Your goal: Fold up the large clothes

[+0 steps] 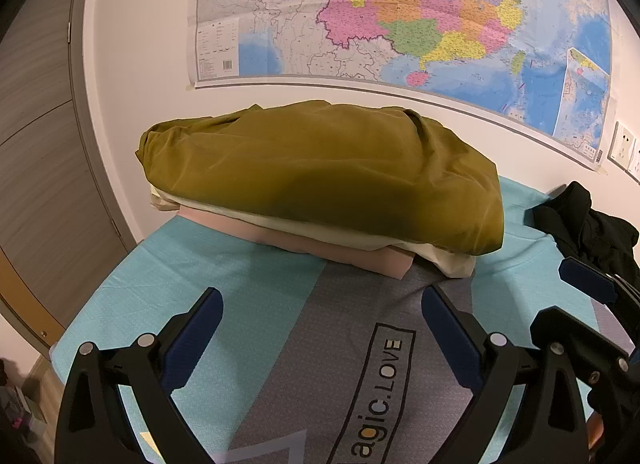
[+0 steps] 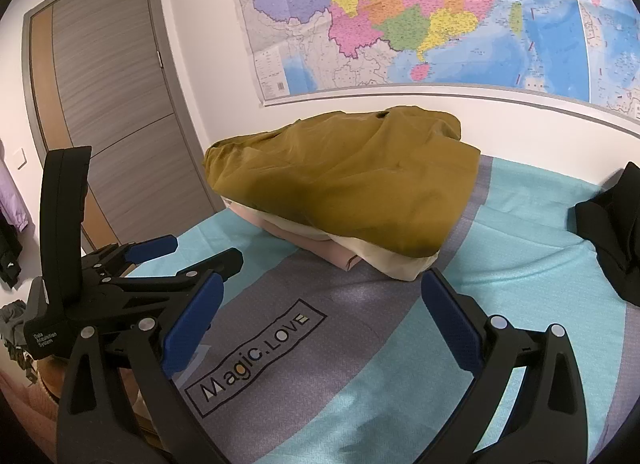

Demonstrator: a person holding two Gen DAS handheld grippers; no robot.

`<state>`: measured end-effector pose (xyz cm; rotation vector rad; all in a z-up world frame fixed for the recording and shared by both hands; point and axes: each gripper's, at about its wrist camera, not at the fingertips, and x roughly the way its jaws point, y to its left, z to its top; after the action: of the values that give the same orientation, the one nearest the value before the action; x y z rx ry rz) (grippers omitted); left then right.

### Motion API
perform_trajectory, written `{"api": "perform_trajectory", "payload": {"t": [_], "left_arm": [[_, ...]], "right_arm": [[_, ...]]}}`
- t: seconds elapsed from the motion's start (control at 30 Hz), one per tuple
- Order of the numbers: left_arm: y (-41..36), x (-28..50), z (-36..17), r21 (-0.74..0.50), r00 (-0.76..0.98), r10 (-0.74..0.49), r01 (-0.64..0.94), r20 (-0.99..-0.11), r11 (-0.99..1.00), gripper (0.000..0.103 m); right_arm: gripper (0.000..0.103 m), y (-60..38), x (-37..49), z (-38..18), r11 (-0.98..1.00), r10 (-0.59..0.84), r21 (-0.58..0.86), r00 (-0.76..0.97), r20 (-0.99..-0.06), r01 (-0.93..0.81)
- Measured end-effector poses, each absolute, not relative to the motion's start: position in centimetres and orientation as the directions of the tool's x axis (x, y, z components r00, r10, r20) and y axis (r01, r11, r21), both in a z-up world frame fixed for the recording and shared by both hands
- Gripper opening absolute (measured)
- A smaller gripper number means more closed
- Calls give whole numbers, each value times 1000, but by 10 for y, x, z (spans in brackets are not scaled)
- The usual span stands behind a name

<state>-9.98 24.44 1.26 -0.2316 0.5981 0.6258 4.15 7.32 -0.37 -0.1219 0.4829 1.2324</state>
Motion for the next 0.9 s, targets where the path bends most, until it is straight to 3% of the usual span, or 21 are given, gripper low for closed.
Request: {"api": "perform_trajectory", "payload": {"t": [0.9], "left_arm": [[243, -100, 13, -26, 648, 485, -614, -587, 789, 96]], "right_arm": [[98, 75, 43, -3, 334, 879, 178, 238, -413, -925]]}}
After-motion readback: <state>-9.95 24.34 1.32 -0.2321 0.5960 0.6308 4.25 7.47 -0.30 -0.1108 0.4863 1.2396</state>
